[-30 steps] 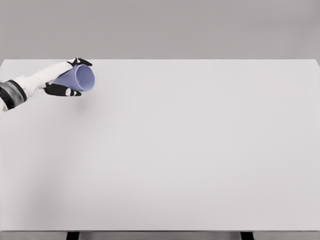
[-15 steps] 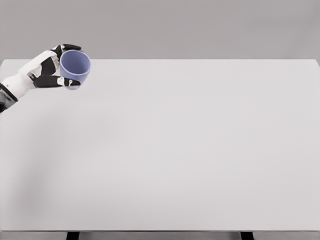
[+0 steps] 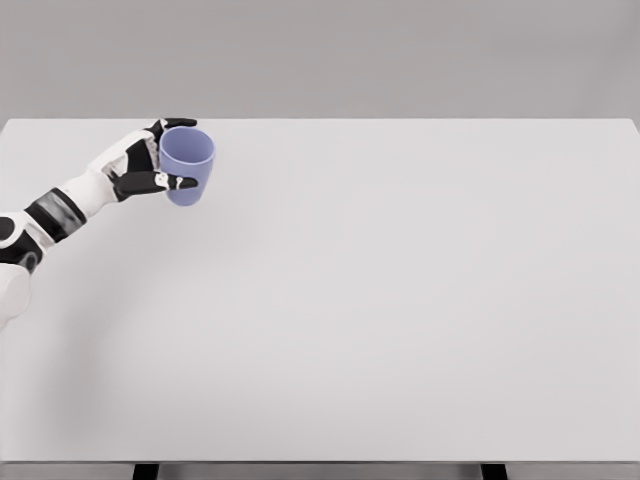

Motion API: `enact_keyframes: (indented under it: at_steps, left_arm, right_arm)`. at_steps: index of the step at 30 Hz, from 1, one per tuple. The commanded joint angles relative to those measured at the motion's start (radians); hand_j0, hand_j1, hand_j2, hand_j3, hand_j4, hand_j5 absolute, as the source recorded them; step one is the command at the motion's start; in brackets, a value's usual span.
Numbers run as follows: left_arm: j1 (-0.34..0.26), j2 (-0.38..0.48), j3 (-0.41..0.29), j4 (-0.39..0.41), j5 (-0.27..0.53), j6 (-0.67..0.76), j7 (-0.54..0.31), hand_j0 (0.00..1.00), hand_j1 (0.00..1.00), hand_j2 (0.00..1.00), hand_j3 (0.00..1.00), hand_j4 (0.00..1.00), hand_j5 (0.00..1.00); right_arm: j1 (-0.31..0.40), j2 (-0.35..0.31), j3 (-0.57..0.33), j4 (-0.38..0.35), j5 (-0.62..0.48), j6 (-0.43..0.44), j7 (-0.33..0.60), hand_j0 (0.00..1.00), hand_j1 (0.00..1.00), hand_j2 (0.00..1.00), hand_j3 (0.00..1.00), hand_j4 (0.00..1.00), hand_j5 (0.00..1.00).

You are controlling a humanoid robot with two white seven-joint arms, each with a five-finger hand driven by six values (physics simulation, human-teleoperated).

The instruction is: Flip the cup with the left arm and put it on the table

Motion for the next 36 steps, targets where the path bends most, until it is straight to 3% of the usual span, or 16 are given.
enact_keyframes:
  at_steps: [1, 12, 17, 23, 30, 36]
  left_arm:
    - [0.0, -0.015, 0.005, 0.004, 0.029, 0.028, 0.0, 0.59, 0.59, 0.59, 0.59, 0.59, 0.59]
    - [0.026, -0.031, 0.005, 0.015, 0.024, 0.019, 0.0, 0.68, 0.68, 0.68, 0.68, 0.68, 0.68]
    - [0.037, -0.032, 0.004, 0.004, 0.023, 0.009, 0.0, 0.9, 0.9, 0.9, 0.9, 0.9, 0.9]
    - [0.037, -0.029, 0.004, 0.0, 0.023, -0.012, 0.0, 0.99, 0.99, 0.99, 0.99, 0.99, 0.99]
    - [0.037, -0.015, 0.005, -0.042, 0.024, -0.017, 0.0, 1.0, 1.0, 1.0, 1.0, 1.0, 1.0]
    - [0.054, 0.029, 0.005, -0.146, 0.027, -0.038, 0.0, 1.0, 1.0, 1.0, 1.0, 1.0, 1.0]
  right_arm:
    - [0.0, 0.0, 0.0, 0.0, 0.0, 0.0, 0.0, 1.0, 1.0, 1.0, 1.0, 1.0, 1.0]
    - [-0.002, 0.0, 0.0, 0.0, 0.0, 0.0, 0.0, 1.0, 1.0, 1.0, 1.0, 1.0, 1.0]
    - [-0.002, 0.0, 0.0, 0.0, 0.0, 0.0, 0.0, 1.0, 1.0, 1.0, 1.0, 1.0, 1.0]
    - [-0.002, 0.0, 0.0, 0.0, 0.0, 0.0, 0.002, 1.0, 1.0, 1.0, 1.0, 1.0, 1.0]
    - [-0.002, 0.0, 0.0, 0.0, 0.0, 0.0, 0.0, 1.0, 1.0, 1.0, 1.0, 1.0, 1.0]
    - [0.0, 0.0, 0.0, 0.0, 0.0, 0.0, 0.0, 1.0, 1.0, 1.0, 1.0, 1.0, 1.0]
